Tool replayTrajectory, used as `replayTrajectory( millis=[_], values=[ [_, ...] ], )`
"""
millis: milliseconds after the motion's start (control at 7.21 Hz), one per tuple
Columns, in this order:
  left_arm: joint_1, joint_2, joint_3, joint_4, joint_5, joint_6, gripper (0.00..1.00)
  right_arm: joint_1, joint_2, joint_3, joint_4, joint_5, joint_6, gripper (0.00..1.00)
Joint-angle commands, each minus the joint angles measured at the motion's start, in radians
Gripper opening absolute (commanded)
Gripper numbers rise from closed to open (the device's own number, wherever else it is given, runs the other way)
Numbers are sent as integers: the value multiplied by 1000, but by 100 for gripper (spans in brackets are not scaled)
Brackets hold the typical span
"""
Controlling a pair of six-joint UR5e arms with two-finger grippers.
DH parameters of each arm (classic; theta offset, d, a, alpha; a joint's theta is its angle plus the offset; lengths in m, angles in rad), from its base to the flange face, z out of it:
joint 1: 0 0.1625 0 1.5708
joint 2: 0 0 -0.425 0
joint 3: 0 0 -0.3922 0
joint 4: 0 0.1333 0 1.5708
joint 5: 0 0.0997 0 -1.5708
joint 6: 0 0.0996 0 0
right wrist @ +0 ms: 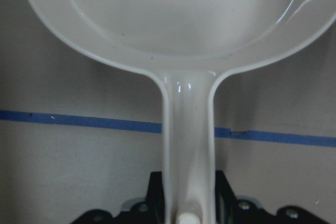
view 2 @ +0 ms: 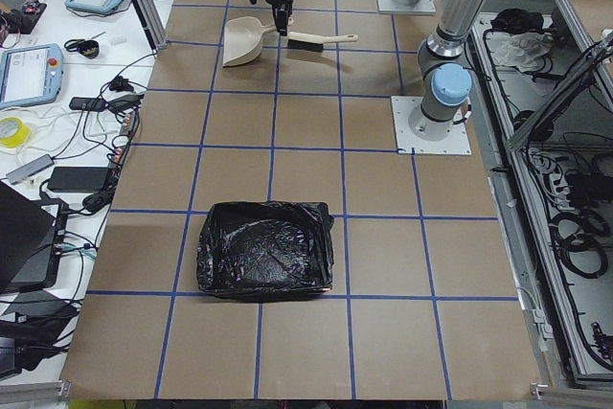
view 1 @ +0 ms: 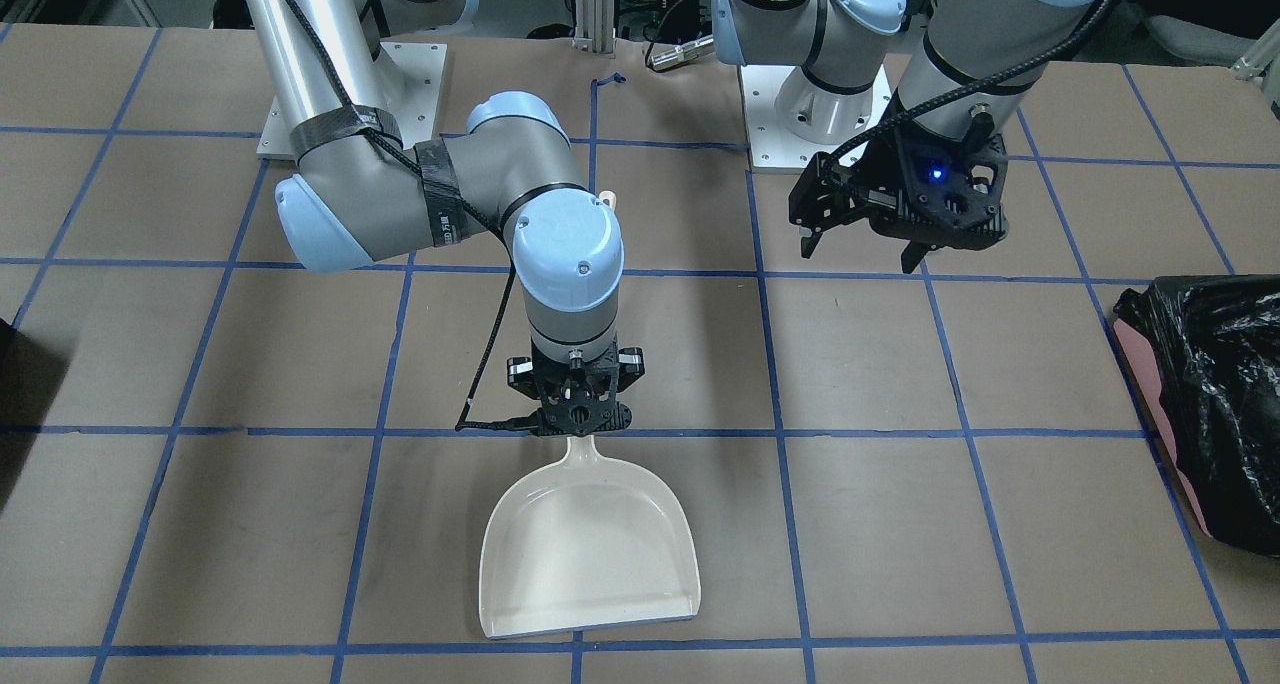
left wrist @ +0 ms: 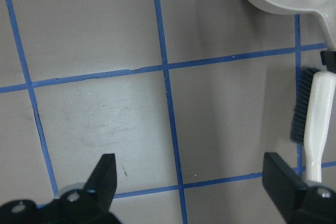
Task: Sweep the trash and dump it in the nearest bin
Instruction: 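Lower the dustpan beside the brush and open the right gripper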
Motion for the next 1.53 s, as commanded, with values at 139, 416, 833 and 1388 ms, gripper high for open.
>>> replayTrajectory(
  millis=[139, 416, 833, 1388],
  values=[
    [0, 1, -4, -10, 1, 5, 100, -2, -14, -2, -12, -3, 1, 87],
    [0, 3, 0, -11, 1, 5, 100, -17, -45, -12, -11, -2, -3, 96],
    [-1, 9, -3, -11, 2, 3, 100, -146, -122, -15, 26, 6, -122, 98],
    [2, 36, -4, -45, 4, 5, 100, -311, -283, -26, 250, -3, -335, 100]
  ],
)
